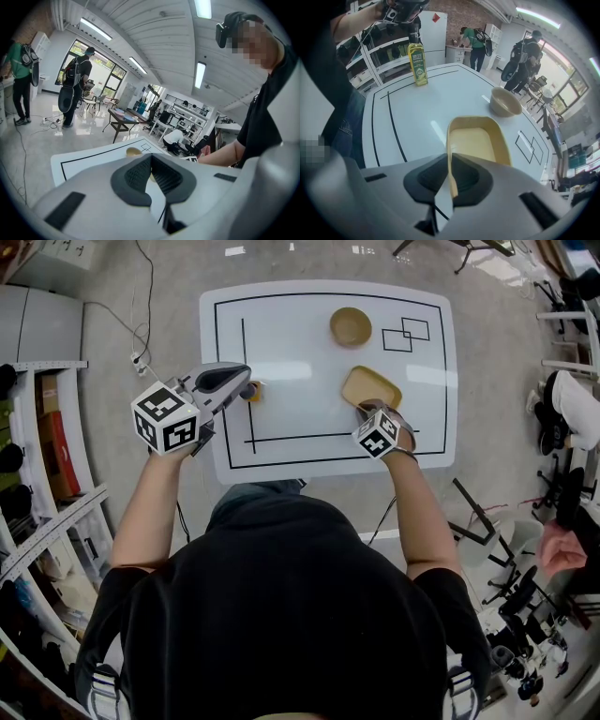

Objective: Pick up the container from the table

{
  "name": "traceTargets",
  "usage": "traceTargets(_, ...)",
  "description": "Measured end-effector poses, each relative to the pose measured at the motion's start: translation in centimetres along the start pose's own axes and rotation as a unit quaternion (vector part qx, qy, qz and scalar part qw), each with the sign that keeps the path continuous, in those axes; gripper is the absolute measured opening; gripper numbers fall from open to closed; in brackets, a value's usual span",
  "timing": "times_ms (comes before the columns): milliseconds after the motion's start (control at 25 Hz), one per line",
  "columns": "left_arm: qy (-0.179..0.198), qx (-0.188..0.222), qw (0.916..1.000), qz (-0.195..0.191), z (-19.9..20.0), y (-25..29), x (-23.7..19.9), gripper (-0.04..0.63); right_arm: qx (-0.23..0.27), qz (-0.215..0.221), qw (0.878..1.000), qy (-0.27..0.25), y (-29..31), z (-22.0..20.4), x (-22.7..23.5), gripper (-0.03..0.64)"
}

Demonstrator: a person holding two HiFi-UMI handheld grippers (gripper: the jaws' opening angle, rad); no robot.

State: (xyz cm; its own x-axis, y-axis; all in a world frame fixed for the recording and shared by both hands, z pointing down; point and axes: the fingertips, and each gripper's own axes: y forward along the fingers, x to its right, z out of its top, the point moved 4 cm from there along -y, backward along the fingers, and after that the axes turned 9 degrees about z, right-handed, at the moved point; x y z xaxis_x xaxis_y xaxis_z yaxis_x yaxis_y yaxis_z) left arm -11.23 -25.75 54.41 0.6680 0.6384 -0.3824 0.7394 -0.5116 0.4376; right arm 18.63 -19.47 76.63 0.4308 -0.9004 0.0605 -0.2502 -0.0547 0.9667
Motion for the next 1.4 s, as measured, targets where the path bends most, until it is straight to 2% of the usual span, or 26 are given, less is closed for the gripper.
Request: traceTargets(1400,0.018,0.016,0.9996,-0.014,1.5,-1.5,2.5,0.006,-0.002,-0.02,1.0,0.023,-3.5,-1.0,-1.1,0.015)
